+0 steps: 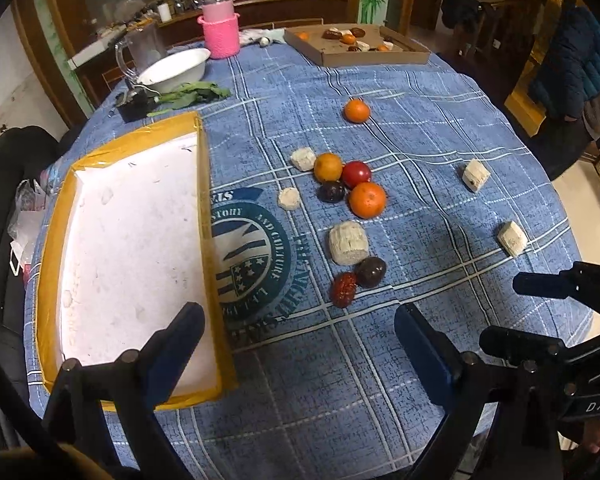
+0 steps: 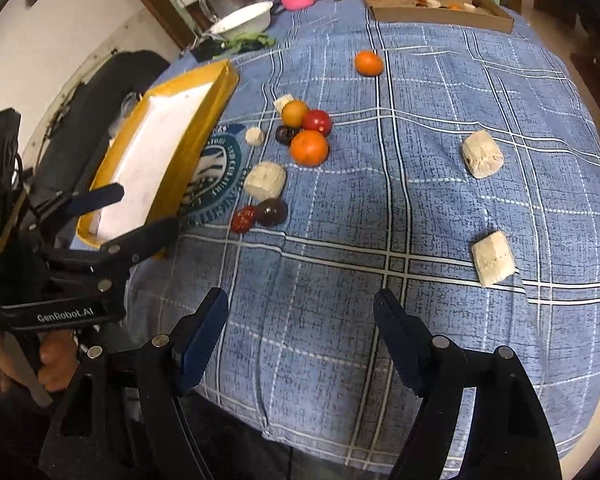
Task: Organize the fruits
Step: 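Grasp the pale cube with the right gripper while the left grasps another cube, then carry both pale cubes into the white tray and open both grippers, then grasp the red date with the left gripper while the right grasps a pale cube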
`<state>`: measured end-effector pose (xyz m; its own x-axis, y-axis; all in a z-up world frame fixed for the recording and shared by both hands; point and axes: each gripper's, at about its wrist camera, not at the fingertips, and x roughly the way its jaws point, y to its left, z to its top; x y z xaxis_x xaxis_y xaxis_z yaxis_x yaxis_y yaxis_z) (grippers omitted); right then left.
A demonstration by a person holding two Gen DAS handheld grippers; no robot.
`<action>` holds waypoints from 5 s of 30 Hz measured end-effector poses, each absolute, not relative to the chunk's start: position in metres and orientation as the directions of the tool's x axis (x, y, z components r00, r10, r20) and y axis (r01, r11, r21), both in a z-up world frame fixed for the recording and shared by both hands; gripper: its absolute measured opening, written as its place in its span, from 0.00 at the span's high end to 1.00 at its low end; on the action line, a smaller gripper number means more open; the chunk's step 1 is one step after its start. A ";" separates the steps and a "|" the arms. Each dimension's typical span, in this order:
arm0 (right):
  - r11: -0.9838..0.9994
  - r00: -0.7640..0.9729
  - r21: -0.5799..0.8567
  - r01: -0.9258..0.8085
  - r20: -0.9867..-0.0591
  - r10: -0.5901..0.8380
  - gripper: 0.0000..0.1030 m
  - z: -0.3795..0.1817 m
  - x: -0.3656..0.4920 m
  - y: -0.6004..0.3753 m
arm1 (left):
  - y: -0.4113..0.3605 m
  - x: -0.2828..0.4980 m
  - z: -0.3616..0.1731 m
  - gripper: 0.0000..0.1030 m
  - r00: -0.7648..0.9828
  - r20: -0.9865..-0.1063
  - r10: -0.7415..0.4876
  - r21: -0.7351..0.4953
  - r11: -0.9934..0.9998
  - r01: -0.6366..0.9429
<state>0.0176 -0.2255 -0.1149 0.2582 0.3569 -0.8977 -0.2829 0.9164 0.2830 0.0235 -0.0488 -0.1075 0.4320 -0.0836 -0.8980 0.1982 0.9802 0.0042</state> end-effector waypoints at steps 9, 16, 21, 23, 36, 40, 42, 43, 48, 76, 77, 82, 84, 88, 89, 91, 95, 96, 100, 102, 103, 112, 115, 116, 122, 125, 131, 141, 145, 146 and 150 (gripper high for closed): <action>0.912 0.233 0.252 -0.322 -0.913 0.335 0.27 -0.088 0.026 -0.230 | -0.045 0.032 -0.102 0.05 0.376 -0.924 -0.068 0.012 0.978 0.208; 0.914 0.222 0.248 -0.321 -0.918 0.328 0.27 -0.096 0.039 -0.239 | -0.044 0.049 -0.110 0.05 0.314 -0.944 -0.104 -0.029 0.971 0.236; 0.922 0.199 0.274 -0.272 -0.922 0.333 0.30 -0.118 0.046 -0.253 | -0.047 0.059 -0.125 0.09 0.280 -0.953 -0.115 -0.044 0.968 0.247; 0.922 0.184 0.284 -0.262 -0.924 0.336 0.32 -0.125 0.048 -0.255 | -0.048 0.064 -0.133 0.12 0.250 -0.960 -0.126 -0.064 0.968 0.243; 0.961 0.229 0.245 -0.130 -0.935 0.270 0.42 -0.131 0.060 -0.325 | -0.084 0.104 -0.165 0.30 0.182 -0.969 -0.169 -0.118 0.957 0.265; 0.968 0.238 0.230 -0.103 -0.939 0.249 0.45 -0.139 0.071 -0.334 | -0.090 0.113 -0.180 0.56 0.137 -0.977 -0.164 -0.126 0.961 0.248; 0.969 0.242 0.215 -0.121 -0.940 0.238 0.47 -0.143 0.076 -0.329 | -0.090 0.114 -0.181 0.64 0.144 -0.974 -0.174 -0.135 0.960 0.244; 0.972 0.244 0.200 -0.125 -0.943 0.225 0.53 -0.146 0.079 -0.328 | -0.090 0.114 -0.181 0.64 0.143 -0.974 -0.176 -0.137 0.960 0.244; 0.989 0.284 0.121 -0.088 -0.948 0.141 0.69 -0.151 0.076 -0.329 | -0.076 0.108 -0.177 0.64 0.148 -0.964 -0.222 -0.186 0.956 0.226; 0.826 0.245 0.277 -0.491 -0.866 0.437 0.71 -0.090 0.058 -0.073 | 0.147 0.029 -0.119 0.65 0.358 -0.930 -0.082 -0.120 0.989 -0.085; 0.819 0.236 0.275 -0.503 -0.868 0.436 0.71 -0.090 0.060 -0.064 | 0.152 0.031 -0.124 0.65 0.350 -0.934 -0.070 -0.109 0.990 -0.092; 0.796 0.196 0.230 -0.560 -0.897 0.397 0.71 -0.107 0.083 0.006 | 0.167 0.042 -0.149 0.65 0.309 -0.949 -0.067 -0.098 0.992 -0.084; 0.797 0.178 0.216 -0.564 -0.911 0.372 0.72 -0.121 0.097 0.026 | 0.173 0.045 -0.157 0.65 0.297 -0.952 -0.075 -0.100 0.992 -0.073; 0.816 0.174 0.173 -0.552 -0.933 0.315 0.72 -0.144 0.117 0.043 | 0.183 0.049 -0.167 0.65 0.279 -0.957 -0.074 -0.093 0.994 -0.058; 0.819 0.181 0.166 -0.549 -0.933 0.310 0.72 -0.145 0.118 0.044 | 0.186 0.051 -0.170 0.64 0.272 -0.960 -0.071 -0.089 0.994 -0.057; 0.823 0.179 0.163 -0.544 -0.936 0.303 0.72 -0.144 0.120 0.045 | 0.190 0.053 -0.176 0.64 0.253 -0.964 -0.077 -0.093 0.994 -0.051; 0.816 0.157 0.226 -0.532 -0.921 0.357 0.72 -0.140 0.120 0.037 | 0.187 0.054 -0.173 0.37 0.261 -0.963 -0.064 -0.070 0.997 -0.013; 0.807 0.157 0.276 -0.522 -0.899 0.409 0.69 -0.134 0.119 0.029 | 0.186 0.053 -0.169 0.33 0.280 -0.958 -0.064 -0.069 0.998 -0.006; 0.806 0.286 0.342 -0.483 -0.809 0.514 0.31 -0.093 0.098 -0.016 | 0.175 0.042 -0.147 0.31 0.361 -0.930 -0.075 -0.075 0.997 0.013; 0.830 0.362 0.338 -0.444 -0.779 0.511 0.28 -0.076 0.082 -0.050 | 0.162 0.036 -0.138 0.28 0.379 -0.920 -0.101 -0.102 0.995 0.016; 0.843 0.385 0.339 -0.418 -0.774 0.502 0.28 -0.071 0.074 -0.070 | 0.153 0.033 -0.132 0.27 0.390 -0.913 -0.118 -0.115 0.993 0.031; 0.898 0.510 0.417 -0.142 -0.747 0.427 0.28 -0.077 0.026 -0.239 | 0.014 0.006 -0.103 0.25 0.398 -0.889 -0.225 -0.109 0.950 0.293; 0.912 0.521 0.387 -0.135 -0.756 0.398 0.28 -0.084 0.010 -0.263 | -0.031 0.009 -0.108 0.26 0.382 -0.897 -0.223 -0.076 0.929 0.363; 0.911 0.516 0.387 -0.141 -0.757 0.401 0.28 -0.086 0.008 -0.266 | -0.044 0.012 -0.111 0.26 0.374 -0.902 -0.215 -0.063 0.923 0.379; 0.916 0.492 0.373 -0.146 -0.776 0.395 0.30 -0.107 0.005 -0.284 | -0.081 0.034 -0.148 0.33 0.316 -0.943 -0.106 0.032 0.915 0.401; 0.912 0.456 0.384 -0.147 -0.791 0.407 0.37 -0.120 0.010 -0.286 | -0.084 0.046 -0.159 0.46 0.292 -0.953 -0.076 0.048 0.917 0.396; 0.908 0.441 0.397 -0.133 -0.797 0.413 0.43 -0.131 0.024 -0.288 | -0.082 0.058 -0.173 0.78 0.244 -0.965 -0.093 0.003 0.931 0.364; 0.958 0.470 0.287 -0.016 -0.843 0.261 0.49 -0.127 0.097 -0.330 | -0.040 0.031 -0.158 0.79 0.230 -0.949 -0.217 -0.141 0.941 0.308; 0.974 0.421 0.225 0.009 -0.885 0.200 0.49 -0.141 0.136 -0.334 | -0.030 0.025 -0.146 0.79 0.260 -0.940 -0.223 -0.141 0.944 0.298; 0.976 0.406 0.217 0.012 -0.893 0.193 0.50 -0.144 0.141 -0.333 | -0.026 0.025 -0.143 0.79 0.267 -0.937 -0.226 -0.144 0.945 0.295; 0.987 0.379 0.158 0.032 -0.916 0.134 0.53 -0.153 0.146 -0.327 | -0.012 0.022 -0.133 0.79 0.294 -0.926 -0.237 -0.148 0.944 0.294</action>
<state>0.1458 -0.3274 -0.1526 0.3791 0.1339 -0.9156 0.0318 0.9870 0.1575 0.0217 -0.0125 -0.1332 0.2944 -0.2369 -0.9259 0.2937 0.9443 -0.1482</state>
